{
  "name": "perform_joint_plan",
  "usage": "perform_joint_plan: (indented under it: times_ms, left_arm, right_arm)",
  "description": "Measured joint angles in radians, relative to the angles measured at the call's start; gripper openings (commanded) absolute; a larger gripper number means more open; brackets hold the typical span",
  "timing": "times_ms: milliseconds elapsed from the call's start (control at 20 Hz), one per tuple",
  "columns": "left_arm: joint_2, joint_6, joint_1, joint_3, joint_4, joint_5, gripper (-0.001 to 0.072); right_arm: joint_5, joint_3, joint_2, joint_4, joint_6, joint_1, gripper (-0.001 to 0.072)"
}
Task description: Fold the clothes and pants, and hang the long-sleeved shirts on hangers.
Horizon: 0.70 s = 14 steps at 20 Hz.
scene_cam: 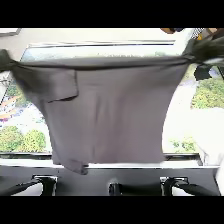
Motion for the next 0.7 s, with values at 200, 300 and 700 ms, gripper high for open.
perform_joint_plan:
  times_ms: [200, 300, 700]
  left_arm:
    - [-0.268, 0.026, -0.063, -0.006, -0.008, 0.153, 0.0017]
    - [-0.357, 0.031, -0.079, -0.006, -0.013, 0.221, 0.0017]
    - [-0.436, 0.096, -0.095, -0.006, 0.060, 0.120, 0.0018]
  right_arm:
    - [-0.075, 0.000, -0.283, -0.008, -0.010, 0.000, 0.0035]
    - [-0.133, 0.000, -0.384, -0.020, -0.014, -0.001, 0.0035]
    - [-0.066, -0.001, -0.499, -0.063, -0.009, 0.000, 0.0036]
